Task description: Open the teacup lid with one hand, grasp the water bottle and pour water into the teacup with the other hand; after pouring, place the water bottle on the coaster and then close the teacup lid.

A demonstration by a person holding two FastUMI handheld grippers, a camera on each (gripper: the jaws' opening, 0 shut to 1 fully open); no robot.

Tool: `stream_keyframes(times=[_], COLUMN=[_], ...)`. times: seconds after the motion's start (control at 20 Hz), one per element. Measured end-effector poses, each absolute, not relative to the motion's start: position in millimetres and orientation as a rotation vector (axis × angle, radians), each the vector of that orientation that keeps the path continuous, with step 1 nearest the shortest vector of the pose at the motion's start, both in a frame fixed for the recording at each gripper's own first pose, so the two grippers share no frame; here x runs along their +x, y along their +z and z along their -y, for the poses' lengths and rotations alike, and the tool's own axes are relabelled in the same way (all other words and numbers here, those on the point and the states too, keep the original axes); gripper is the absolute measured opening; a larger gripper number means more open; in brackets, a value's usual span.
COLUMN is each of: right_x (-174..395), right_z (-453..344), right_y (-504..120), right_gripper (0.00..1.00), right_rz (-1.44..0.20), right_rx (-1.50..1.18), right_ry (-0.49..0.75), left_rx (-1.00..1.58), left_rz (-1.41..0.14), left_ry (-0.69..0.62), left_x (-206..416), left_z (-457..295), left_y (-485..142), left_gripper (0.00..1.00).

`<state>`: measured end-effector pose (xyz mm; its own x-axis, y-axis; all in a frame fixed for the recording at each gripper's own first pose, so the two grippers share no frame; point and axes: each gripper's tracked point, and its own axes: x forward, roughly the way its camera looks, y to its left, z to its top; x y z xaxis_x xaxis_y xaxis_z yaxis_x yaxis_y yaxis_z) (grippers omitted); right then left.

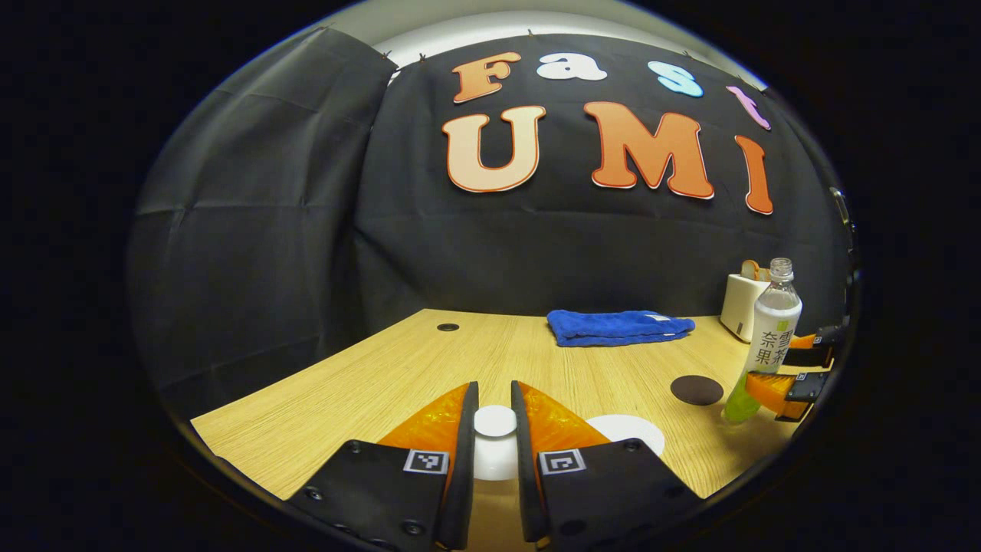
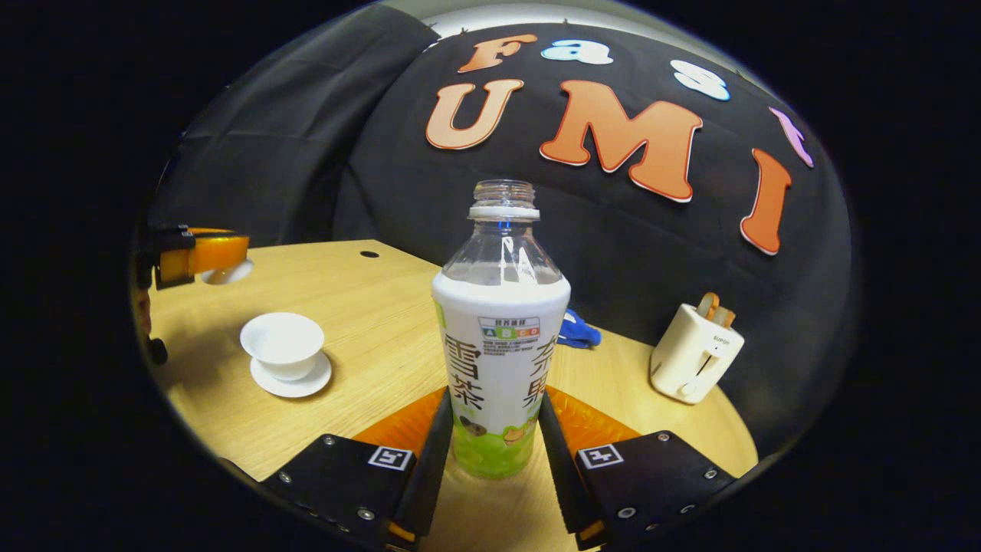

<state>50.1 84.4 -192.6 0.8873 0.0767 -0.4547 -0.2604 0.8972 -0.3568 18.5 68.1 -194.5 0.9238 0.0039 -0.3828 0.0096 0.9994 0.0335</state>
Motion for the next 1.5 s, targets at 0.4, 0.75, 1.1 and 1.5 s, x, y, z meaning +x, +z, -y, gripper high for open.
stream_keyframes(times=[0.4, 0.75, 1.1, 1.5], right_x=[71, 77, 93, 98], right_z=[-64, -77, -118, -141], right_y=[-175, -172, -162, -164], right_gripper=[0.64, 0.63, 0.66, 0.63], right_rz=[-0.339, -0.269, -0.132, -0.019], right_rx=[-0.872, -1.095, -1.282, -1.483], right_ry=[0.147, 0.182, 0.24, 0.261], left_rx=[0.048, 0.055, 0.037, 0.04], left_rz=[-0.394, -0.402, -0.39, -0.388], left_ry=[0.023, 0.028, 0.044, 0.079], left_x=[13, 11, 6, -4], left_z=[-88, -95, -110, -132], left_y=[-197, -203, -198, -197], left_gripper=[0.29, 0.29, 0.29, 0.26])
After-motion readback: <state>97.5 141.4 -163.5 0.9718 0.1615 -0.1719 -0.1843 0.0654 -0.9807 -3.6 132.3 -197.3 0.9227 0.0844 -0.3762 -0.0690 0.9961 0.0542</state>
